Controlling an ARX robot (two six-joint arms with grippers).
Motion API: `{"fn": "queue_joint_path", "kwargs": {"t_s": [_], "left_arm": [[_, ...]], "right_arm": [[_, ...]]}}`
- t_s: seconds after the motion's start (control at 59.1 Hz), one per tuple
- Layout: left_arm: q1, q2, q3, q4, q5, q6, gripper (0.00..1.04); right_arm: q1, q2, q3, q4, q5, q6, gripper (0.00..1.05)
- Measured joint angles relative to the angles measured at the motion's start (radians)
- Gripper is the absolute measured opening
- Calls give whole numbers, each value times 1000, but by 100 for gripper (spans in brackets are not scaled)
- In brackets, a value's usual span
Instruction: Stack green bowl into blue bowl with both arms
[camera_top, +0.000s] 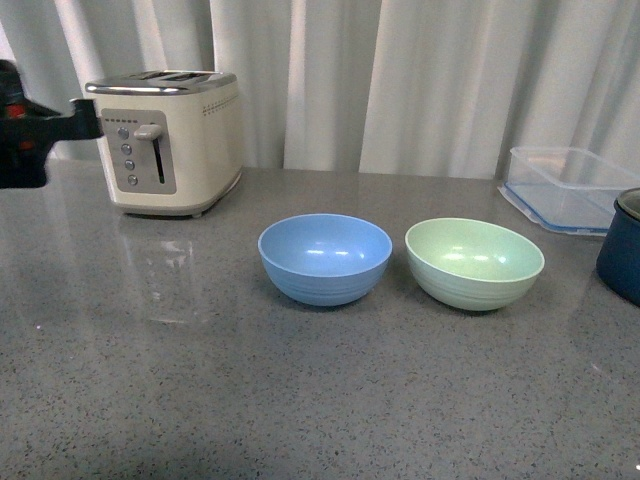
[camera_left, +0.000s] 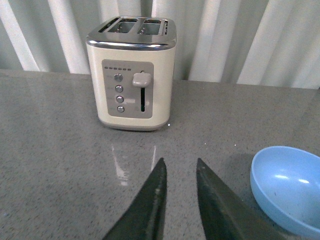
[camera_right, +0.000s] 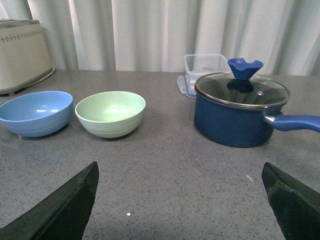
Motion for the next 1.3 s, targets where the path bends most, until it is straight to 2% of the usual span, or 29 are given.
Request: {"fn": "queue_joint_path", "kwargs": {"t_s": [0.101,0.507,0.558,0.66,0.964,1.066,1.302], "left_arm": [[19,-72,-99,33,28,2,4],[90,-334,-387,49,101,9,4],[124,-365,-409,38,150,10,4],[158,-428,-447,13,159,9,4],[161,-624,-529,-102,164,9,4],[161,-643,-568,-72,163,9,4],[161,-805,-570,-220,164,10,4]], "right_arm": [[0,0,0,0,0,0,95],[0,0,0,0,0,0,95],[0,0,0,0,0,0,95],[0,0,0,0,0,0,95],[0,0,0,0,0,0,95],[0,0,0,0,0,0,95],[0,0,0,0,0,0,95]]}}
